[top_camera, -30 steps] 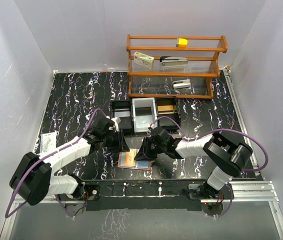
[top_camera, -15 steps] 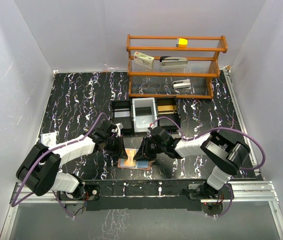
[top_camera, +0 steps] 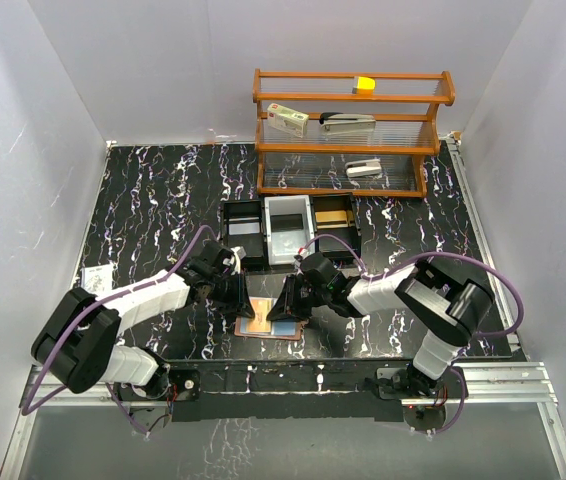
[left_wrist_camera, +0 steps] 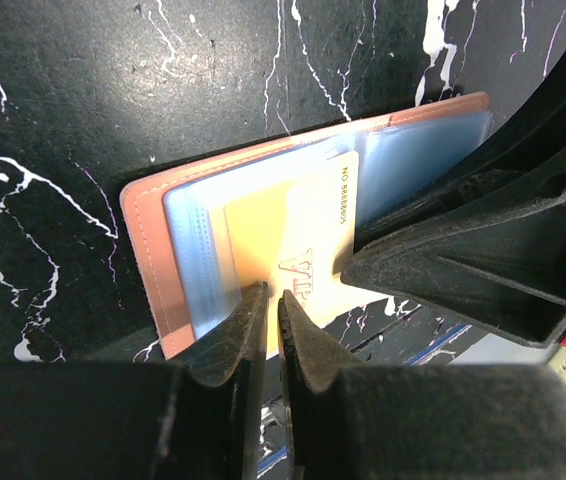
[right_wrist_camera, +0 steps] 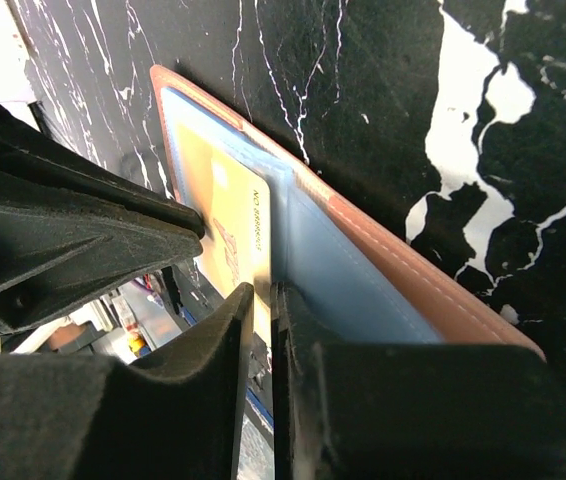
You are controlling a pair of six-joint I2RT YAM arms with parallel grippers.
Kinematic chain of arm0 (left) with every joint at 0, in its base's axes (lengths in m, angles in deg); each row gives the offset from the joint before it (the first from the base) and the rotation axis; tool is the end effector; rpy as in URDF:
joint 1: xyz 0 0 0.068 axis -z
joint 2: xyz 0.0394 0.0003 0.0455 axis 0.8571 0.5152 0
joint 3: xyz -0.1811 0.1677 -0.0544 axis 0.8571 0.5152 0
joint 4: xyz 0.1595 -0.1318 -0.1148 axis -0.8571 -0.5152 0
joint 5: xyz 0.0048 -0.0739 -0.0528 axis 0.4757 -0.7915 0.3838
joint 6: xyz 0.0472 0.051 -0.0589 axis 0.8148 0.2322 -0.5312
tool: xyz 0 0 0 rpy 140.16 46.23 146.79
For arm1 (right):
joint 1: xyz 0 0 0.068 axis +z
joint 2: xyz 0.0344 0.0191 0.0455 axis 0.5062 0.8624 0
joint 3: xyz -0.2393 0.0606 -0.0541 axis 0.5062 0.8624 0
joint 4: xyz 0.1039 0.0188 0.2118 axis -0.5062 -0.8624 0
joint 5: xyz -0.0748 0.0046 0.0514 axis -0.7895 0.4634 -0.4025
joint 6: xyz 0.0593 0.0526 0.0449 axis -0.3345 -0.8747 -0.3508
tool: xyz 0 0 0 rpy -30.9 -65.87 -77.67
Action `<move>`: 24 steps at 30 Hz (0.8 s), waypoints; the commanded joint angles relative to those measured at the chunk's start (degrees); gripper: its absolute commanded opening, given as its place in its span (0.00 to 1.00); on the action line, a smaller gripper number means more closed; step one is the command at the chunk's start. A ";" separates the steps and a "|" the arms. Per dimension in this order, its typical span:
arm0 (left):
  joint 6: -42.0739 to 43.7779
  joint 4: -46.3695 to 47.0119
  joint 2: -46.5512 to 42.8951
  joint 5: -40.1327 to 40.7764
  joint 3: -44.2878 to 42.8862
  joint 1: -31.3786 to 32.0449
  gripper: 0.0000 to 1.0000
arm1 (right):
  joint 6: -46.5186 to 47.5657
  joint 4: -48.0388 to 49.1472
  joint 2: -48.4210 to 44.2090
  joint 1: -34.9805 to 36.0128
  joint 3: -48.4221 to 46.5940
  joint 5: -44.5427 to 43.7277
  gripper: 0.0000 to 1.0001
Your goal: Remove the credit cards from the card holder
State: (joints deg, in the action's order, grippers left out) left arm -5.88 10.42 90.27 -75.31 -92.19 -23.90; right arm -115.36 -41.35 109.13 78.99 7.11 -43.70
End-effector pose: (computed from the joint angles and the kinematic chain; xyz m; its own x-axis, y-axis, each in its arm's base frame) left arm 0.1896 -0.1681 0.1192 -0.9596 -0.0216 -0.2806 0.1500 0.8044 -0.5749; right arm 0.1793 0.2529 0.0867 -0.9907 0.1181 -0.0682 0.0229 0.6373 0.7703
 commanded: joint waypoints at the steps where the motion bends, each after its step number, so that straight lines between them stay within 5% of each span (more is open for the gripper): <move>1: 1.43 -4.66 -1.04 1.34 0.14 0.24 0.09 | -0.04 1.36 0.18 -0.15 -0.55 -1.16 0.10; 7: 1.78 -5.01 -1.38 1.25 0.15 0.26 0.12 | 0.36 0.35 -1.19 -0.19 -0.41 -1.25 0.00; 24: 0.52 -4.40 -1.87 0.24 -0.19 0.28 0.19 | -0.22 -2.09 -4.74 -0.68 0.96 -1.83 0.00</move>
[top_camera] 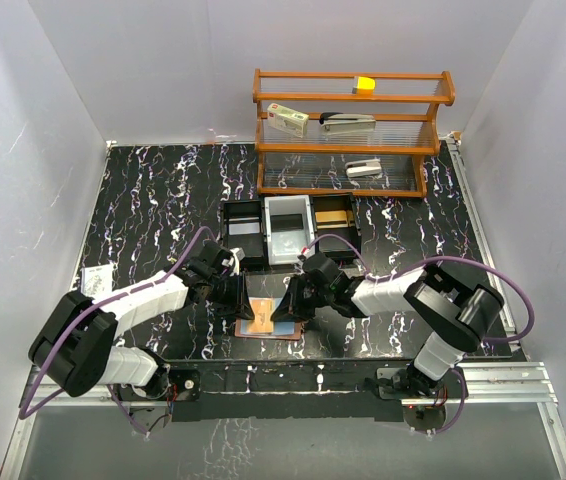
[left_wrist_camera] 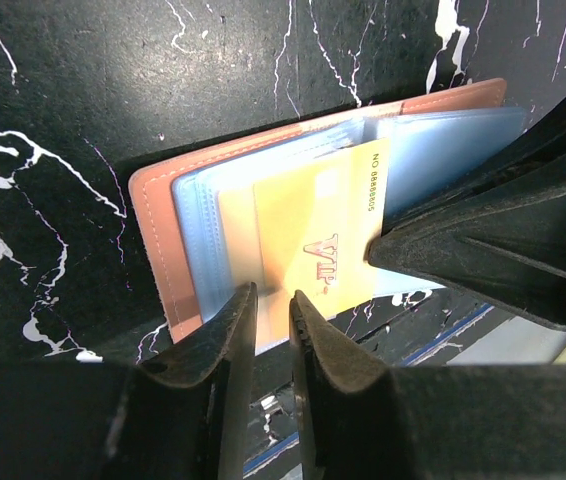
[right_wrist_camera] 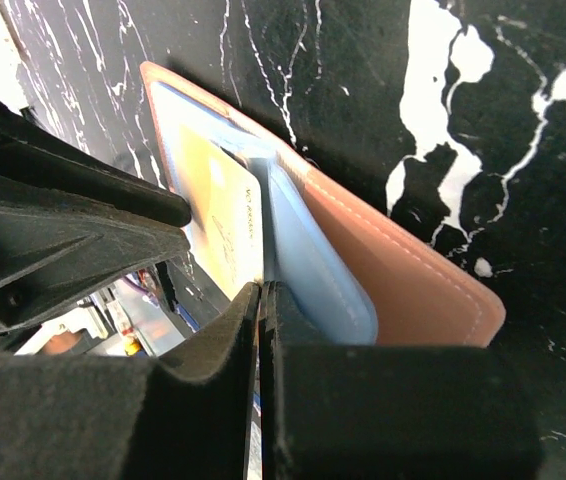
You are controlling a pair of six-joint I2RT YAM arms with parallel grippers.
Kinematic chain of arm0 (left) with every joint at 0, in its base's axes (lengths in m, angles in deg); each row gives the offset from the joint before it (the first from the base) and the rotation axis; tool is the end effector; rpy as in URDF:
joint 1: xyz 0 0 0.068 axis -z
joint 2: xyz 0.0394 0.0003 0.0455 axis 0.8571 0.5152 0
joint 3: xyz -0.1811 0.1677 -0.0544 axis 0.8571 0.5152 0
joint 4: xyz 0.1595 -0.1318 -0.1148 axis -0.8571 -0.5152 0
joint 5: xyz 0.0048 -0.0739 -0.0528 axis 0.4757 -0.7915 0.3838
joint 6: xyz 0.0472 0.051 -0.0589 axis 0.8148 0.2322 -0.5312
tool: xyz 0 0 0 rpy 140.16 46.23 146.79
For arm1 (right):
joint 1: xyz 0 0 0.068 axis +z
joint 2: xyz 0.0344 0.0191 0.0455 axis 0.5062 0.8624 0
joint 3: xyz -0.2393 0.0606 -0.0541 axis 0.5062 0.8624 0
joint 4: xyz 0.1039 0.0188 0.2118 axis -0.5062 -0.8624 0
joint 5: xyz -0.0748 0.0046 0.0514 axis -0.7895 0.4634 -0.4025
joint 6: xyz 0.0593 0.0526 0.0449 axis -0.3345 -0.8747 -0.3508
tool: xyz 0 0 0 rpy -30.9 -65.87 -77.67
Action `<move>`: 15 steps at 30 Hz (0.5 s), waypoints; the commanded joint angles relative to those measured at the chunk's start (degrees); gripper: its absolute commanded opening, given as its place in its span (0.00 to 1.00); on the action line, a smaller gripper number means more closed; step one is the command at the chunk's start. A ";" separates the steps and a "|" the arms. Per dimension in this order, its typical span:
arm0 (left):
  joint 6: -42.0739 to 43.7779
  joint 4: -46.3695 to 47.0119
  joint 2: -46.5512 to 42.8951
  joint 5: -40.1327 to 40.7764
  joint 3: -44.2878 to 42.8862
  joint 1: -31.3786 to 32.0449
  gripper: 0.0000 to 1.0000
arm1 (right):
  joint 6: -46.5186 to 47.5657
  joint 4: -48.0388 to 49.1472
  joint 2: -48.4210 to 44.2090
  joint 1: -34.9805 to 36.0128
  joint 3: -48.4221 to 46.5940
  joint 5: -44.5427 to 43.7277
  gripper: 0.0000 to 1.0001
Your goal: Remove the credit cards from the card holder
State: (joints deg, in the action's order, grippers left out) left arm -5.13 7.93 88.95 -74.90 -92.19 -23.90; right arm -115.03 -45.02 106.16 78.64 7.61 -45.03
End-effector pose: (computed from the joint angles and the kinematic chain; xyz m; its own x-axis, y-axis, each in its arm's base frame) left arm 0.1854 -0.1645 0.1206 -0.9612 -0.0103 -0.2755 0.1518 0.8146 -0.5598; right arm 0.1774 0.2453 0.0919 -0.9881 0.1349 -0.0742 0.0332 0.6576 0.7527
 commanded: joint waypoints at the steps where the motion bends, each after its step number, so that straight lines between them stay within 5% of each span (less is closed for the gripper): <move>1: -0.29 -2.12 -0.47 0.03 -0.30 0.25 0.19 | -0.57 1.54 -1.90 -0.33 0.41 -0.68 0.01; 15: 1.65 -4.72 3.14 -0.93 -1.53 0.24 0.05 | -5.51 9.48 1.66 -1.02 2.37 1.32 0.19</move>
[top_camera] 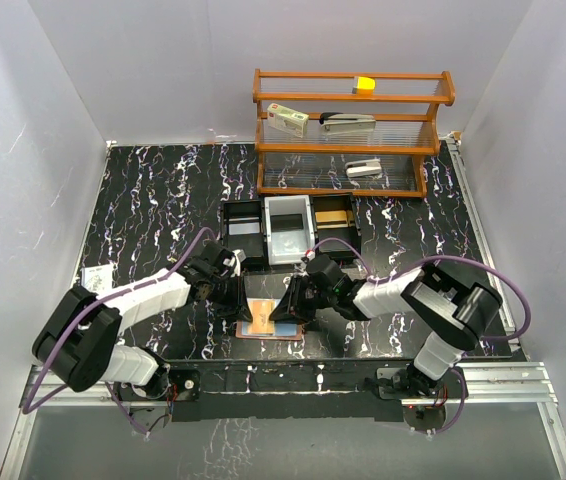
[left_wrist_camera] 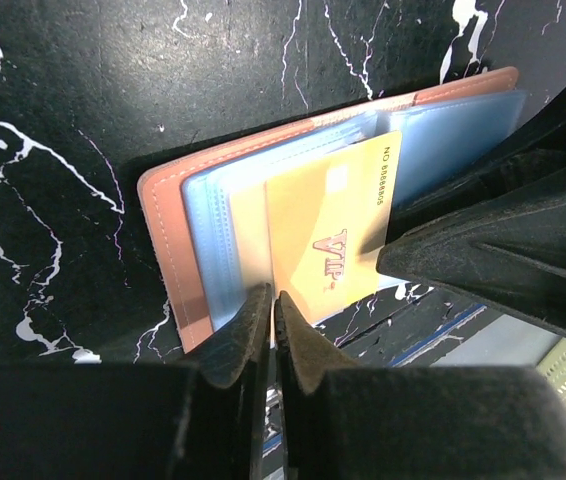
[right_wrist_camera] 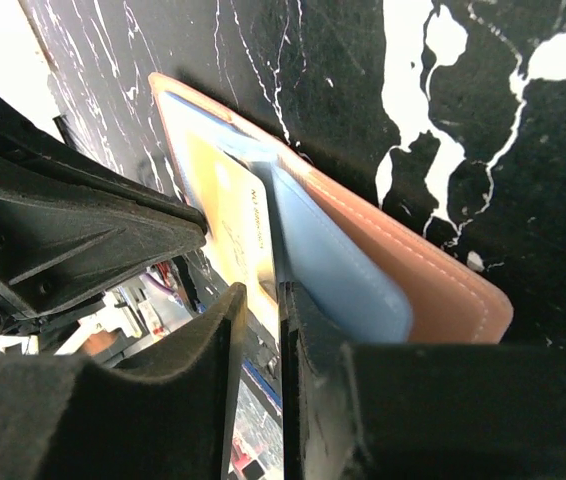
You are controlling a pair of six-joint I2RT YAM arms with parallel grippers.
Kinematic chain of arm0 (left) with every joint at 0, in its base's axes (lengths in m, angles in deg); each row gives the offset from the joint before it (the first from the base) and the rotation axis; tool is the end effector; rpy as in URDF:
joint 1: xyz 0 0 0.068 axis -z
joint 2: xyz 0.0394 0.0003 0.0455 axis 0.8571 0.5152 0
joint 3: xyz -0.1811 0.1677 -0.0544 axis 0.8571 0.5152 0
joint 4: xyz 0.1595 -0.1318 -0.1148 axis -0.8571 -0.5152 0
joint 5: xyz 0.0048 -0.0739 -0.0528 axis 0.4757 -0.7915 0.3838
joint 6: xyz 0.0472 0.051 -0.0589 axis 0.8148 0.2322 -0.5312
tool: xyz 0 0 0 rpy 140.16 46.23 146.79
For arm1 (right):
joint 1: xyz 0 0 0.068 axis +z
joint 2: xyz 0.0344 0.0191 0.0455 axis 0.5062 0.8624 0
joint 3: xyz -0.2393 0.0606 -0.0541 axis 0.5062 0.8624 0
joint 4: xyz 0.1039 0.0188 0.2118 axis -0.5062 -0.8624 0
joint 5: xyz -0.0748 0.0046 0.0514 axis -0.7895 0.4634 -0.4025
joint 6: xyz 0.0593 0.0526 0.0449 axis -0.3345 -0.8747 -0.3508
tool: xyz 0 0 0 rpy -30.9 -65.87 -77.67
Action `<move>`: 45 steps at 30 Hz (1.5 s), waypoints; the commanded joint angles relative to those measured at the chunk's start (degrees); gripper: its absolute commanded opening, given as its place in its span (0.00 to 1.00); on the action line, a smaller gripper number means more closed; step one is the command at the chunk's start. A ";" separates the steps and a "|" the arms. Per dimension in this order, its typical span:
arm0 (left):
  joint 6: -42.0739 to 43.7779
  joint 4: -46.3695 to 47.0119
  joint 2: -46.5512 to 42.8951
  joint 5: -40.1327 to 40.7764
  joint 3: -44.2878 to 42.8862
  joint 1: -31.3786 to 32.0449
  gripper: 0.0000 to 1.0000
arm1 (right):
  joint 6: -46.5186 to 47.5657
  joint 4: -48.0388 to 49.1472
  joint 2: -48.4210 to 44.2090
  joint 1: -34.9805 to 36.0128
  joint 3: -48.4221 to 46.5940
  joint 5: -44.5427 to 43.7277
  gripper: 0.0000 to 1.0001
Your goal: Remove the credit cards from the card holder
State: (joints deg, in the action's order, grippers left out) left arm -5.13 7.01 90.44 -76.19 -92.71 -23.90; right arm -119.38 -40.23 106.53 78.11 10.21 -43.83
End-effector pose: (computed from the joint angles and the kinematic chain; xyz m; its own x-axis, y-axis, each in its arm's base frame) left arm 0.1843 -0.1658 0.1165 -0.9710 0.0024 -0.2389 0.1405 0.8148 -0.5625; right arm 0.1757 0.2417 0.0875 -0.9836 0.1794 -0.0211 0.0964 0.6204 0.7783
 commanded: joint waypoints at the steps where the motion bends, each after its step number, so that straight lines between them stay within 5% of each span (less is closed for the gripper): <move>1: 1.96 -4.12 2.04 0.58 -1.11 0.24 0.04 | -1.08 4.96 1.76 -0.58 -0.34 0.23 0.19; 13: 1.73 -4.85 1.16 3.07 0.57 0.28 0.01 | 0.78 3.01 1.00 -0.72 -0.17 -1.47 0.04; 28: 0.89 -3.75 -1.13 5.53 1.48 0.24 0.06 | 0.29 2.69 -2.23 -2.53 2.64 -0.49 0.04; 37: 2.56 -0.32 -12.09 5.43 -0.71 0.41 0.41 | 0.73 2.13 -2.13 -2.61 2.19 -0.47 0.05; 45: 1.61 5.12 -3.95 -1.15 -0.86 0.97 0.43 | 0.99 1.82 -2.26 -2.62 2.20 -0.54 0.06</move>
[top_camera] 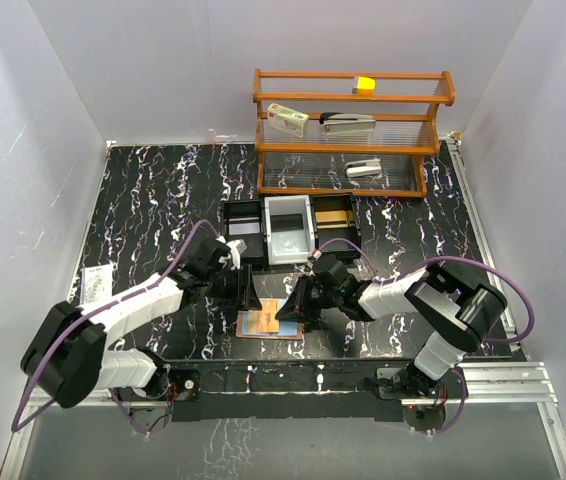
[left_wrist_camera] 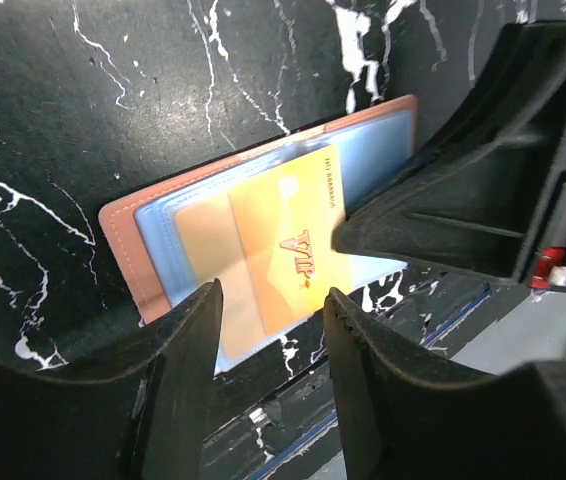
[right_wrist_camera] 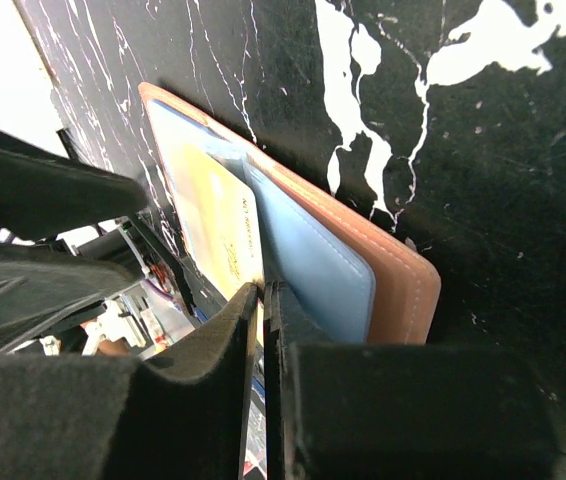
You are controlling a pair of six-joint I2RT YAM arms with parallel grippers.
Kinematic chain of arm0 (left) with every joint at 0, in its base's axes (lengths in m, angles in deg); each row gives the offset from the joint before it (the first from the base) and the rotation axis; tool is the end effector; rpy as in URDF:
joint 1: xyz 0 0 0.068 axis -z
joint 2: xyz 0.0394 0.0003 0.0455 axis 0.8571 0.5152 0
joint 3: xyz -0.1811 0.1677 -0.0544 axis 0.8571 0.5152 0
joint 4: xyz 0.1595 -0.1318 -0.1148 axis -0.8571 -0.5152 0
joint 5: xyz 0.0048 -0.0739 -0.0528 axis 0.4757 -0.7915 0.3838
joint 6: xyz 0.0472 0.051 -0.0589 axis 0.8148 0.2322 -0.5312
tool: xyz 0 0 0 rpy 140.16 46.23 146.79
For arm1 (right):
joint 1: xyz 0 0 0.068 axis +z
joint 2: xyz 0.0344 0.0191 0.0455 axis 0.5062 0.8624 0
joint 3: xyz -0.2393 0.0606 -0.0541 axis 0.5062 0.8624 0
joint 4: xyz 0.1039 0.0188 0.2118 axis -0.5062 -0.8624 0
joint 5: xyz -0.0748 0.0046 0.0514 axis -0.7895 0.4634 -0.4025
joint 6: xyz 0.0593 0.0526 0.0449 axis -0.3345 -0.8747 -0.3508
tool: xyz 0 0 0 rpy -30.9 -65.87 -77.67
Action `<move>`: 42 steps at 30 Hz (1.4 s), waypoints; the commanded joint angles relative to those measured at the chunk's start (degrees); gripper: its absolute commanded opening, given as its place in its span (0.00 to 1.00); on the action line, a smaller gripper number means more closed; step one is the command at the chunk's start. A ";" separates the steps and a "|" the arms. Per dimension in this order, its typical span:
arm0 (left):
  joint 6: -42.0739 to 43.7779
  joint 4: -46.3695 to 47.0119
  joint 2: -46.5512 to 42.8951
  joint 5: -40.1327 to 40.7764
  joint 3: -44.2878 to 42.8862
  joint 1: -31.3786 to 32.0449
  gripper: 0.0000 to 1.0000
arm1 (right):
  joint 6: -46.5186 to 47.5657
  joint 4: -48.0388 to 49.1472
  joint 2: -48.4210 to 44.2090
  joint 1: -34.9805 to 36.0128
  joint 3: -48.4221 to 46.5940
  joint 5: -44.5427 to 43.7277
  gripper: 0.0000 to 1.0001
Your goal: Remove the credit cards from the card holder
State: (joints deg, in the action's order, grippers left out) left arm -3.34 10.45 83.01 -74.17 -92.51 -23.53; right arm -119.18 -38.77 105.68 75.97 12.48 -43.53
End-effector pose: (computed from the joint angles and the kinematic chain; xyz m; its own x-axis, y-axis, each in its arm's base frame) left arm 0.1885 -0.1674 0.1498 -0.9096 -0.0146 -0.4152 0.2551 0.7691 -0.5860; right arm 0.1789 0.2296 0.0841 -0.9774 0.2101 -0.0212 0.1154 0.6152 0.7799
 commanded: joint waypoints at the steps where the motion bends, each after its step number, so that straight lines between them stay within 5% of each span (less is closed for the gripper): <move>1: -0.26 1.86 4.49 -3.36 -0.90 0.70 0.43 | 0.80 0.47 -1.46 -0.47 -0.07 -0.85 0.06; 18: 1.99 -4.01 10.65 3.46 -1.46 2.96 0.16 | 0.80 2.83 -1.82 -0.47 -0.03 0.15 0.13; 42: 1.70 -7.02 11.61 7.73 0.72 4.26 0.09 | -0.64 16.54 2.31 -0.70 2.90 1.57 0.24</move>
State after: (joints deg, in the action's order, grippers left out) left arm -2.62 9.62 93.06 -70.50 -94.98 -20.08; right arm -119.47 -28.87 106.86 75.62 15.15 -42.39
